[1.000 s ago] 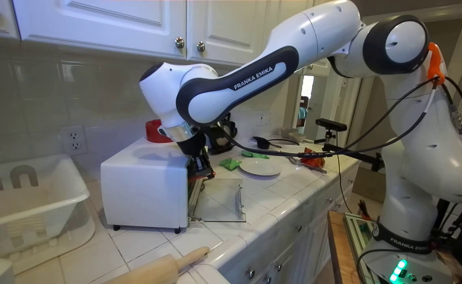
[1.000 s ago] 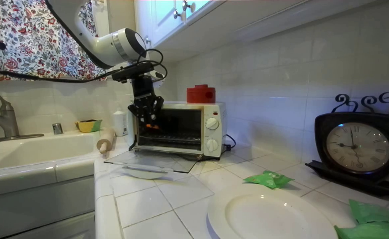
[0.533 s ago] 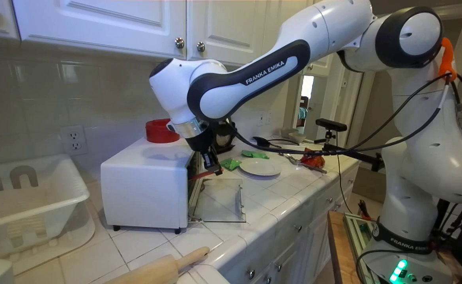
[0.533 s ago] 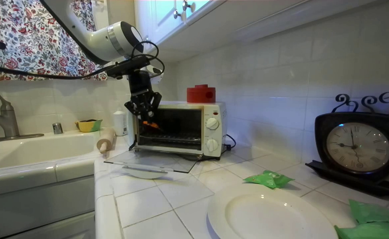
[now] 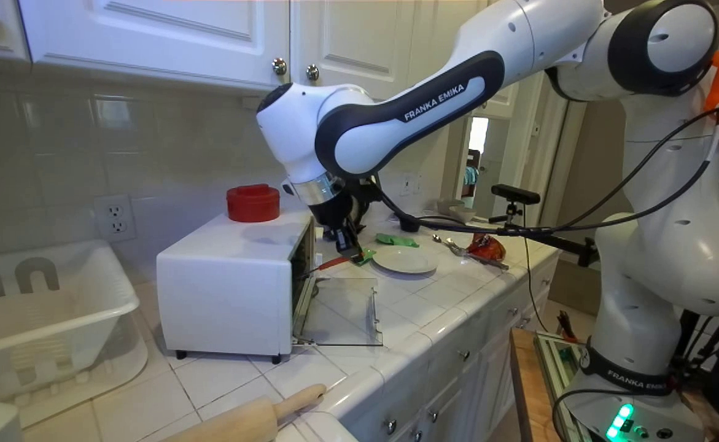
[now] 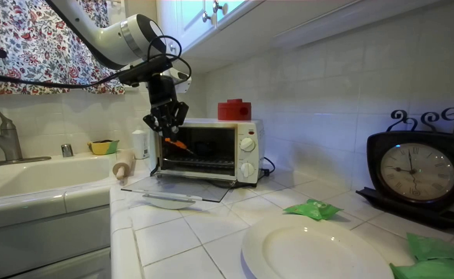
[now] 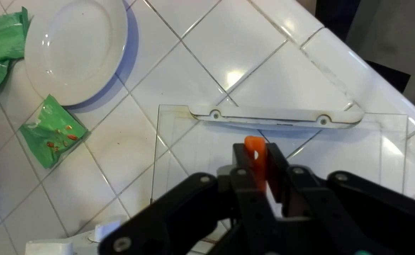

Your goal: Use the spatula to take the black item out of the stove

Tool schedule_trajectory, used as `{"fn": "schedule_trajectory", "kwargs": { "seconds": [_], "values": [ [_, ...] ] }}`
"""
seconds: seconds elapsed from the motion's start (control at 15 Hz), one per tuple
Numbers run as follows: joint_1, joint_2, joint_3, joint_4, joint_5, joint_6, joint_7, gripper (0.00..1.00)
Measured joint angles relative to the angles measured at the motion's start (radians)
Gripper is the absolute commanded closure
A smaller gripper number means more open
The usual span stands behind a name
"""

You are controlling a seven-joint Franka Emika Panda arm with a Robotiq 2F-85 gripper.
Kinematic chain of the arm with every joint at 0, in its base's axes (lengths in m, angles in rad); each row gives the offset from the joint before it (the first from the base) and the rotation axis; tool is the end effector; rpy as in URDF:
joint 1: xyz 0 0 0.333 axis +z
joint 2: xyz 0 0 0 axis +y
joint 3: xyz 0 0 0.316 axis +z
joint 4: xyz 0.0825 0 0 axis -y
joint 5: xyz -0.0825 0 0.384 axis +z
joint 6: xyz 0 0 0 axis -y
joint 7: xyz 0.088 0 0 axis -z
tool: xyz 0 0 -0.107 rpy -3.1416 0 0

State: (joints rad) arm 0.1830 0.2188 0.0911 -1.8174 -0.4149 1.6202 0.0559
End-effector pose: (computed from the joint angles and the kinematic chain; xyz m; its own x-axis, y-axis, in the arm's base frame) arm 0.5609 0.1121 0.3990 0.8943 0.2249 -0.3868 0.3722 -0.8536 0.3644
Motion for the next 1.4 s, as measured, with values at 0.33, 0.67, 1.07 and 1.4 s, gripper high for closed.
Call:
{"fn": "schedule_trajectory", "kwargs": {
  "seconds": [0.33, 0.67, 1.07, 1.4],
  "values": [
    [-0.01, -0.052, 0.0, -0.061, 0.0, 0.0, 0.017, 0.96],
    [-0.024, -0.129, 0.0, -0.145, 0.002, 0.022, 0.029, 0.96],
    [-0.055, -0.259, -0.001, -0.293, 0.015, 0.075, 0.043, 0.96],
    [-0.087, -0.41, -0.014, -0.479, 0.057, 0.141, 0.063, 0.96]
  ]
}}
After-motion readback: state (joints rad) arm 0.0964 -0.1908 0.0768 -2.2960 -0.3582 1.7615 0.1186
